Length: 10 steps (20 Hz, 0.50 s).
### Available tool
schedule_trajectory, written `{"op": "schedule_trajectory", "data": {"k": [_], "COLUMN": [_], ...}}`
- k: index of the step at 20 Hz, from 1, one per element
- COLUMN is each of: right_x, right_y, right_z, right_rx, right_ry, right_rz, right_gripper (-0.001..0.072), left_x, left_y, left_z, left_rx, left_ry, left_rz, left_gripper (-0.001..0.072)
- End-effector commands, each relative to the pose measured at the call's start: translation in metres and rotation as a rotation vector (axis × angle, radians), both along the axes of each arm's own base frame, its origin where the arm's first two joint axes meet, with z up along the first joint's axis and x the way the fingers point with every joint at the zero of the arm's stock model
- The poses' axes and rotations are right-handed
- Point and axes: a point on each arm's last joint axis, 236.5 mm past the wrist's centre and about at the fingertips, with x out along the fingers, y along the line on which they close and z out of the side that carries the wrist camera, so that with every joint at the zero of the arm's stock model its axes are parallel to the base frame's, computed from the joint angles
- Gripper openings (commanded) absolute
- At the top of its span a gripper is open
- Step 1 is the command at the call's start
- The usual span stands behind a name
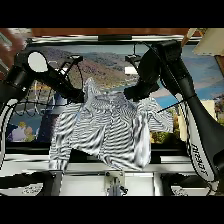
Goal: Fold the shirts.
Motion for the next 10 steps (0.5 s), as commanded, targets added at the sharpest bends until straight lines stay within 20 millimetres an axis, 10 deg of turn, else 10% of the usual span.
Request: {"op": "schedule_trajectory", "data": {"k": [1,5,10], "right_x": [0.001,-0.001,-0.001], "right_y": [0.011,0.014,0.013], "right_z": [0.002,0.003,0.003], "right_rx": [0.049,0.062,0.061], "right_ry": [0.005,0.013,0.012], "right_rz": [-0.039,-0.038,-0.035], "right_gripper": [0.0080,0.0081,0.0081], "left_x": [0.001,0.018,0.045], "left_y": [0.015,0.050,0.160], "left_z": [0.005,0.041,0.132], "left_rx": [0.012,0.080,0.375], "left_ry": [0.006,-0.112,-0.455], "left_rz": [0.013,0.075,0.292], "left_gripper": [0.0342,0.0346,0.0346]}}
